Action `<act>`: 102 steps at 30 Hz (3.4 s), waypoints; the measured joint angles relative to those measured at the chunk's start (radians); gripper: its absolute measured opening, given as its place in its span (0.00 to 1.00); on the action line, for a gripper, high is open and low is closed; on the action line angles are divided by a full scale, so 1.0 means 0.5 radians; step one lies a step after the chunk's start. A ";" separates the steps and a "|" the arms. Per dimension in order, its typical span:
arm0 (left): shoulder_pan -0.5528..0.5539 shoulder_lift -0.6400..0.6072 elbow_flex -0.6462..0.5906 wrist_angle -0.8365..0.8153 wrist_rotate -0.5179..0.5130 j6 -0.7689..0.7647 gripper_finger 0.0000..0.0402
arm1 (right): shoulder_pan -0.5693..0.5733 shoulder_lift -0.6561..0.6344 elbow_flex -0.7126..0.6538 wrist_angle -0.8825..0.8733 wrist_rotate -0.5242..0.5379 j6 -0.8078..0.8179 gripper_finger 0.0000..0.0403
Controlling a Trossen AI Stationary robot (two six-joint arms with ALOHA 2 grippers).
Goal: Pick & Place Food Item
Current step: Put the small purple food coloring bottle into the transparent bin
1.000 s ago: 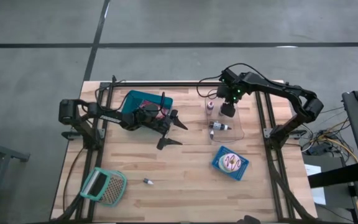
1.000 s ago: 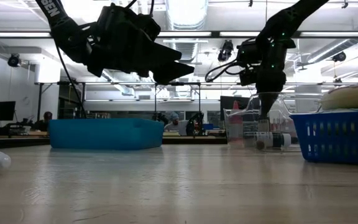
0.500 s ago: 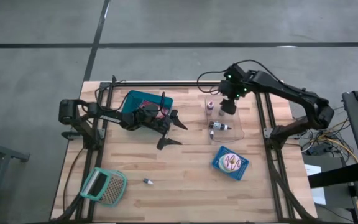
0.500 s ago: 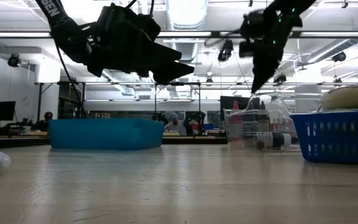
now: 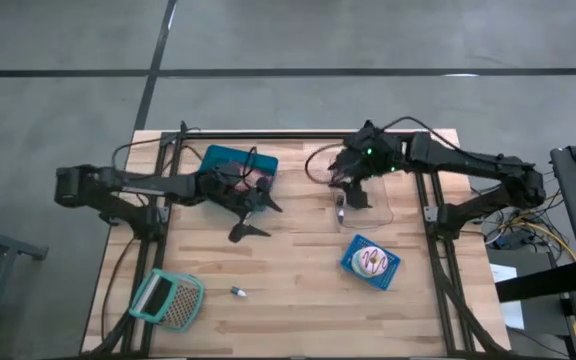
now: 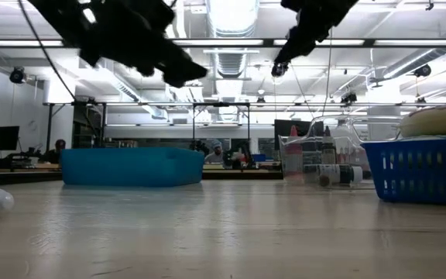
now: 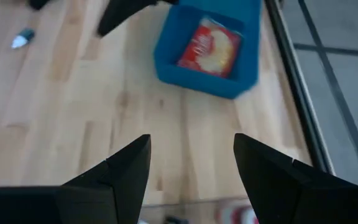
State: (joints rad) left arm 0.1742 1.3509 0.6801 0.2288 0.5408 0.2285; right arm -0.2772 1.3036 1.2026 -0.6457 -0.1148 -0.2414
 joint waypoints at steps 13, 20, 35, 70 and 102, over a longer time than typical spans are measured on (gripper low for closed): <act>-0.328 -0.393 -0.219 -0.549 -0.382 -0.206 0.91 | 0.579 0.246 -0.062 0.292 0.328 -0.001 0.56; -0.574 -0.360 -0.352 -0.608 -0.449 -0.442 0.91 | 0.784 0.280 -0.177 0.566 0.395 0.076 0.56; -1.098 -0.176 -0.387 -0.706 -0.683 -0.956 0.91 | 1.161 0.269 -0.317 0.691 0.819 0.251 0.56; -1.630 0.437 -0.154 -0.568 -1.256 -1.390 0.89 | 1.270 0.268 -0.383 0.682 1.022 0.419 0.56; -1.672 0.437 -0.158 -0.687 -1.336 -1.423 0.38 | 1.270 0.268 -0.383 0.678 1.020 0.432 0.56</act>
State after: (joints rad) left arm -0.6617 1.5692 0.6010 -0.1147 -0.1273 -0.4831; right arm 0.3576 1.4376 1.0111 -0.3065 0.3954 -0.0252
